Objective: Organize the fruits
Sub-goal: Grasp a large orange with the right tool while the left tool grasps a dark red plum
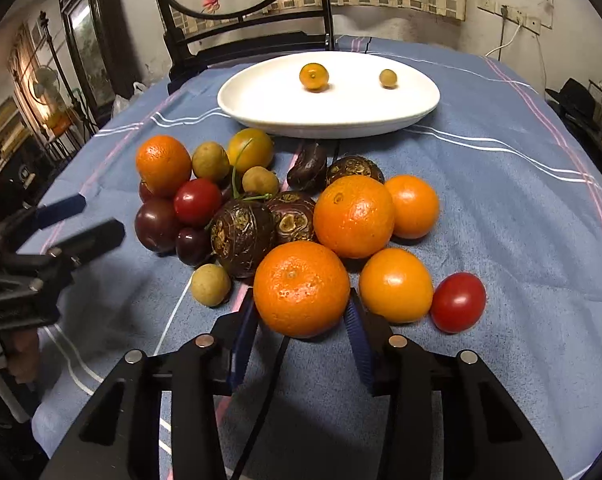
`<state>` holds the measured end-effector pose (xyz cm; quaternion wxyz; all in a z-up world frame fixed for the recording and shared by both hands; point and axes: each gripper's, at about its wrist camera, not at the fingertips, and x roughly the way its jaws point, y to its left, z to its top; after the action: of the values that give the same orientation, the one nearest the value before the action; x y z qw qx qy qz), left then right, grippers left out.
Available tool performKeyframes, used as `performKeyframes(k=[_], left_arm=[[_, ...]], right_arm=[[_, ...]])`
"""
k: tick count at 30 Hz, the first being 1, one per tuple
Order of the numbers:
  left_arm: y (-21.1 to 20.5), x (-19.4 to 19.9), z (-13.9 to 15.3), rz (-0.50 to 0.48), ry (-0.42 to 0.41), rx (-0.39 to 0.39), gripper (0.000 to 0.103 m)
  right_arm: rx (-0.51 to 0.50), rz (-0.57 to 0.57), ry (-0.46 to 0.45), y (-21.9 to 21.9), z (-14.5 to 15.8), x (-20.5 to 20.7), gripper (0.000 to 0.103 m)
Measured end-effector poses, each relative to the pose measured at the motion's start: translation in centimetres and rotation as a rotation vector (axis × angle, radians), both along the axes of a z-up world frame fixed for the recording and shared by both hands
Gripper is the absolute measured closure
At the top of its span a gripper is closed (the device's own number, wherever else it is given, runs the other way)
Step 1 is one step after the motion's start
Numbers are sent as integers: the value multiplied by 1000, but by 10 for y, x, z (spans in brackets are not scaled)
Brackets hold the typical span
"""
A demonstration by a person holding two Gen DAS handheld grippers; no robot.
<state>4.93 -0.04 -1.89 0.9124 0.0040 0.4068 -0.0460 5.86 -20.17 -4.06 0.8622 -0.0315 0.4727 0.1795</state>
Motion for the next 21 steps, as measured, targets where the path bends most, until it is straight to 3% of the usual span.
performKeyframes(k=[9,11,15,18,19,21], left_arm=[[-15,13,-12,-11,60,-4,9],[-20,17,-15,-25,85,-15,25],[-32,25,-21,-49,121,-6,38],[-36,33,-22,-50,139,-43,51],[-36,33,-21,-58,139,-47,61],[-40,31,-21,-78,135,-39,63]], right_arm=[[114,15,10,-22,3,-11,60],[119,16,4,-24,4,-13,60],[144,21,9,-30,4,-14,60],[157,17,11,-32,4,-14,60],[157,16,9,-33,5,-14,60],[157,15,2,-35,7,-16,60]])
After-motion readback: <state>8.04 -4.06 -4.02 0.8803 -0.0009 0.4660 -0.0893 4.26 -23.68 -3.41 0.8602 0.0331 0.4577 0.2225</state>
